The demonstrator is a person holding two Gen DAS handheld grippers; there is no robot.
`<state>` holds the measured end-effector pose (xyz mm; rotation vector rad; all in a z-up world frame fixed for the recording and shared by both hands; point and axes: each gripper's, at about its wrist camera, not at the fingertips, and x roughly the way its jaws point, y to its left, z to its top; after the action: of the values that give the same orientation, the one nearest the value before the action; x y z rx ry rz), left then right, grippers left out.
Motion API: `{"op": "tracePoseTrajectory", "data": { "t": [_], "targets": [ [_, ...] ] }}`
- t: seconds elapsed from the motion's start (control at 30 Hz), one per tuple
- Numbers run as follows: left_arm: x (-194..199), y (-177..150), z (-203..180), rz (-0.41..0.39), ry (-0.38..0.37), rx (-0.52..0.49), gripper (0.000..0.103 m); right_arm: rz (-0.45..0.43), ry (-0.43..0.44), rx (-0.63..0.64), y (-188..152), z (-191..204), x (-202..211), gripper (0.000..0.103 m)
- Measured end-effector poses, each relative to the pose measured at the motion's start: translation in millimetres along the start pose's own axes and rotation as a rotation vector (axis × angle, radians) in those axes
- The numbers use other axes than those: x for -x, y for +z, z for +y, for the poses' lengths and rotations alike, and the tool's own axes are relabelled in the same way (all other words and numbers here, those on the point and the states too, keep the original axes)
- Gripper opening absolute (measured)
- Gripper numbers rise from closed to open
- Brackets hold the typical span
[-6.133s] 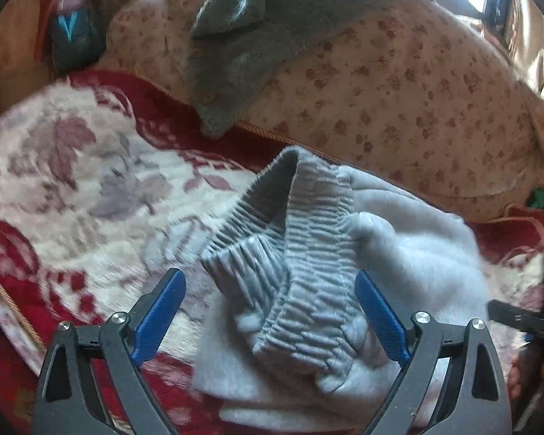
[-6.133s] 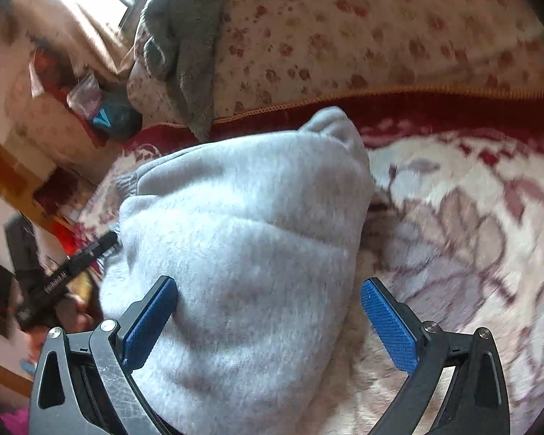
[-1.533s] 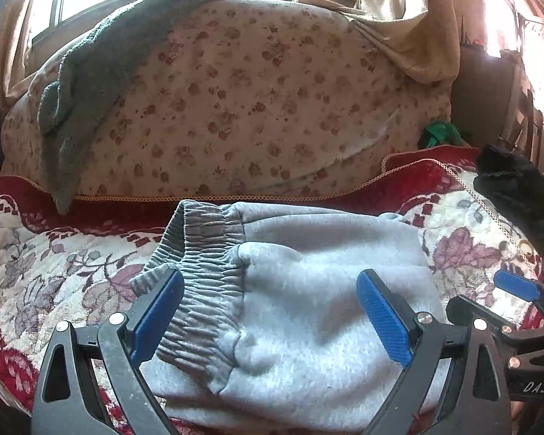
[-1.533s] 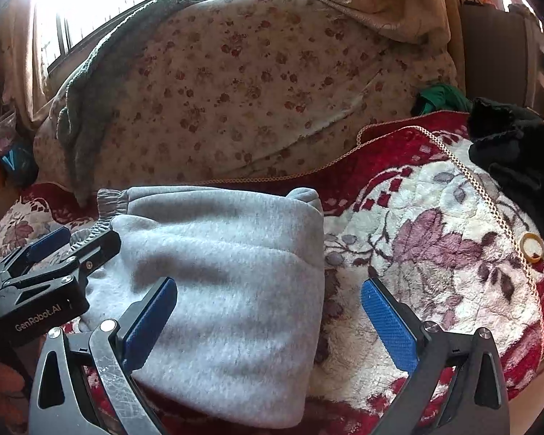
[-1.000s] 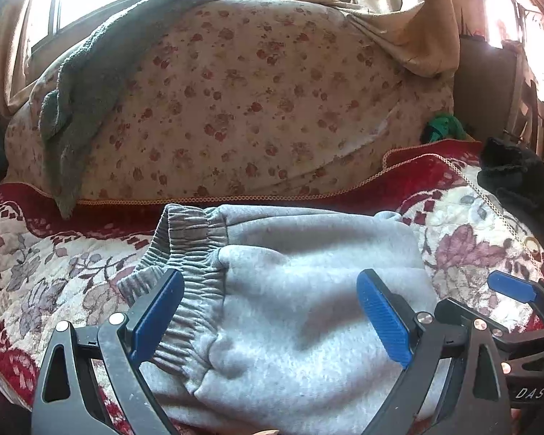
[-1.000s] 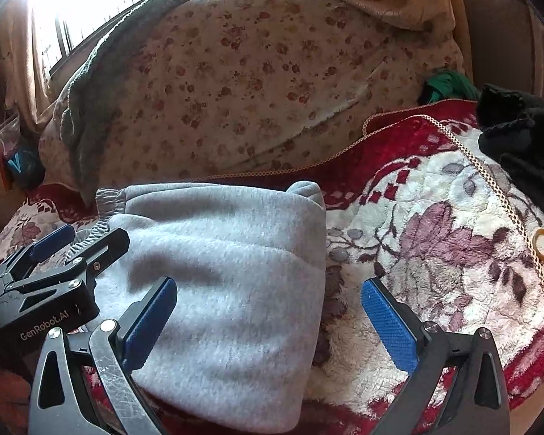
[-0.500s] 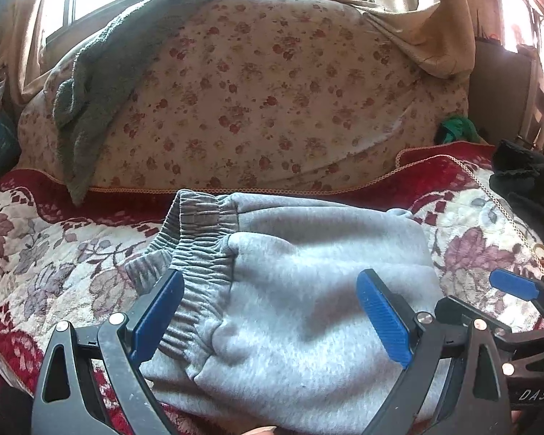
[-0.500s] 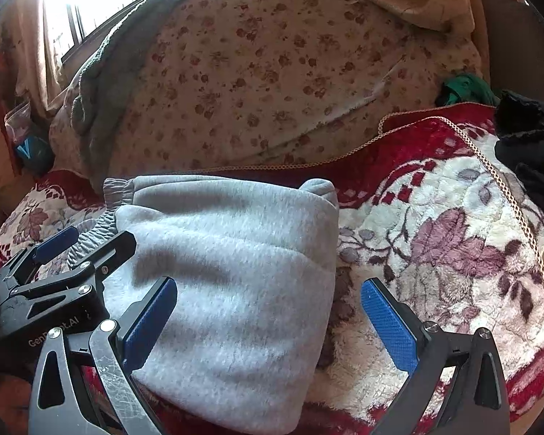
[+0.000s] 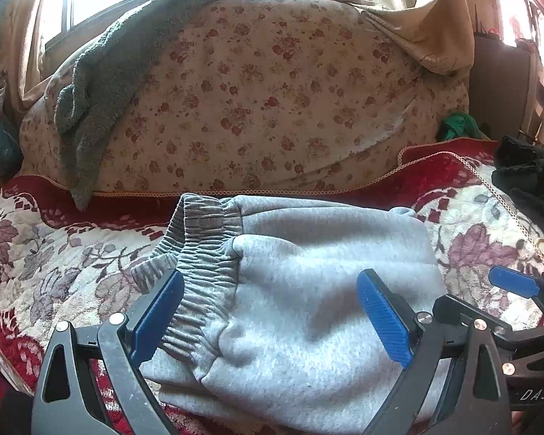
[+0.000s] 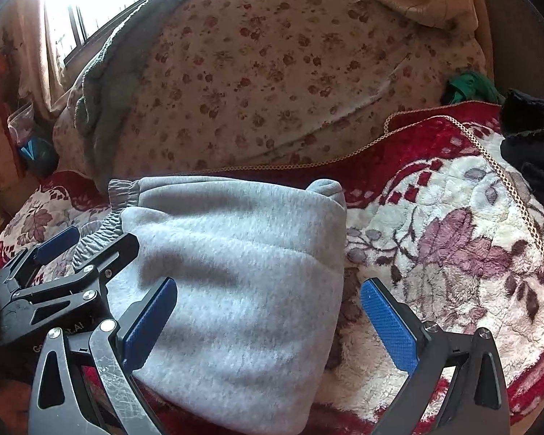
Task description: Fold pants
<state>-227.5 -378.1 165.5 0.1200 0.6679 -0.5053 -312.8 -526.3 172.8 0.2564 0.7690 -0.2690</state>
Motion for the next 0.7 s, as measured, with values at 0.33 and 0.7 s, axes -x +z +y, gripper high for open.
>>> {"op": "tracePoseTrajectory", "data": {
  "t": [0.33, 0.7],
  "targets": [
    [0.9, 0.5, -3.7, -0.008, 0.005, -0.01, 0.096, -0.001, -0.014, -0.015, 0.3, -6.9, 2.1, 0.103],
    [2.6, 0.4, -6.2, -0.006, -0.001, -0.019, 0.096, -0.001, -0.026, -0.007, -1.5, -10.4, 2.0, 0.103]
  ]
}}
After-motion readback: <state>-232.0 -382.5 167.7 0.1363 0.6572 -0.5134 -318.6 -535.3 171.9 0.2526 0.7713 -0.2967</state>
